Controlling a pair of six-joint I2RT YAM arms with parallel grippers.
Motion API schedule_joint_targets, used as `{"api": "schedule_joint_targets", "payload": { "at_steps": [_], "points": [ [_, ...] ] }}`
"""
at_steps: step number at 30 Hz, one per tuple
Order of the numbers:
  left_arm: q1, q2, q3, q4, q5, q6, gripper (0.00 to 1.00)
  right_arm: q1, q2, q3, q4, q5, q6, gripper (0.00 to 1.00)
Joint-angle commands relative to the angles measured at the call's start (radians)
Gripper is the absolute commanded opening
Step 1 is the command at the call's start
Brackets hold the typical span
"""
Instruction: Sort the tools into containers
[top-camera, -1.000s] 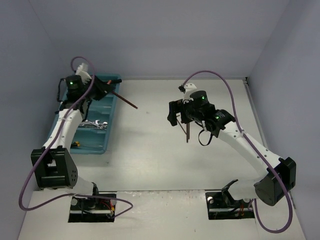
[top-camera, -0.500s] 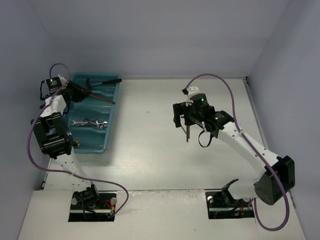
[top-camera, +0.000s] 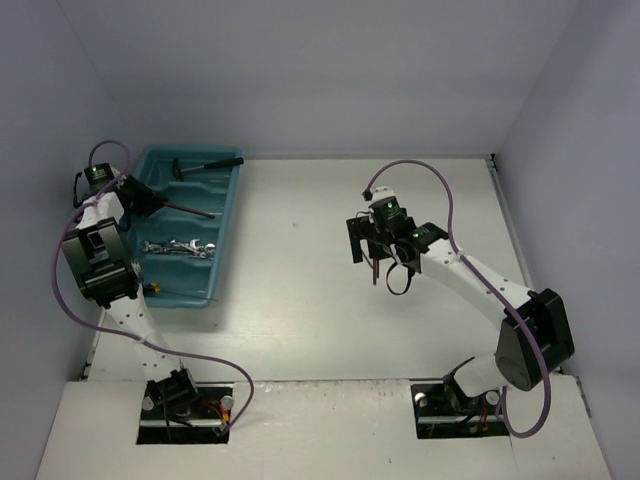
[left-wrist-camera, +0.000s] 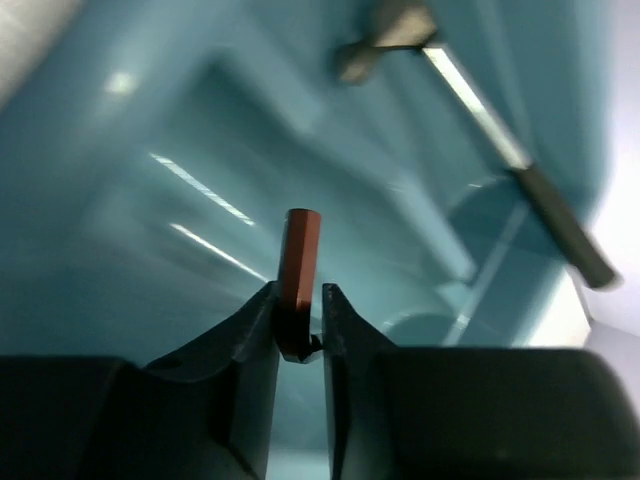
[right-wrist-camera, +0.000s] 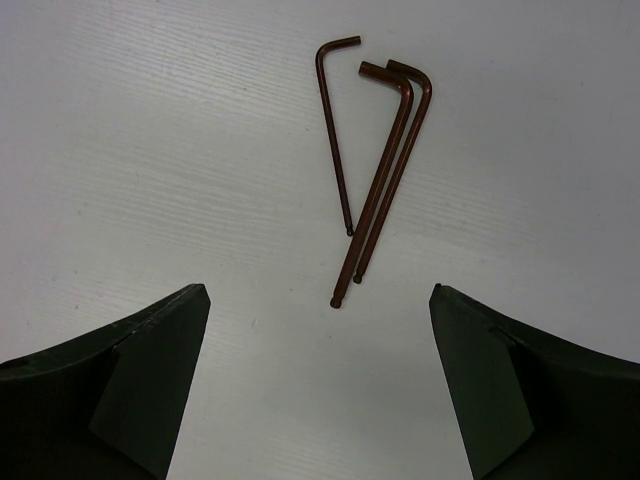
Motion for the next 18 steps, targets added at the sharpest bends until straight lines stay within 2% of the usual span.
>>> {"api": "schedule_joint_targets", "payload": {
  "at_steps": [1,4,9,13,18],
  "points": [
    [-0.003,-0.023,0.055,0.031,-0.004,0.017,0.21,-0.006,0.025,-0.006,0.03,0.08,0.022,0.89],
    [-0.003,-0.034,0.054,0.029,-0.009,0.015,0.32,-0.009,0.053,-0.011,0.03,0.11,0.035,0.87],
    [-0.004,-0.084,0.065,-0.053,-0.079,0.063,0.44,-0.019,0.13,0.011,0.03,0.102,0.067,0.78],
    [-0.003,-0.13,0.104,-0.165,-0.16,0.138,0.47,-0.033,0.183,0.048,0.03,0.106,0.097,0.68],
    [-0.007,-0.231,0.12,-0.264,-0.23,0.155,0.49,-0.064,0.27,0.1,0.031,0.106,0.133,0.52]
  ]
}}
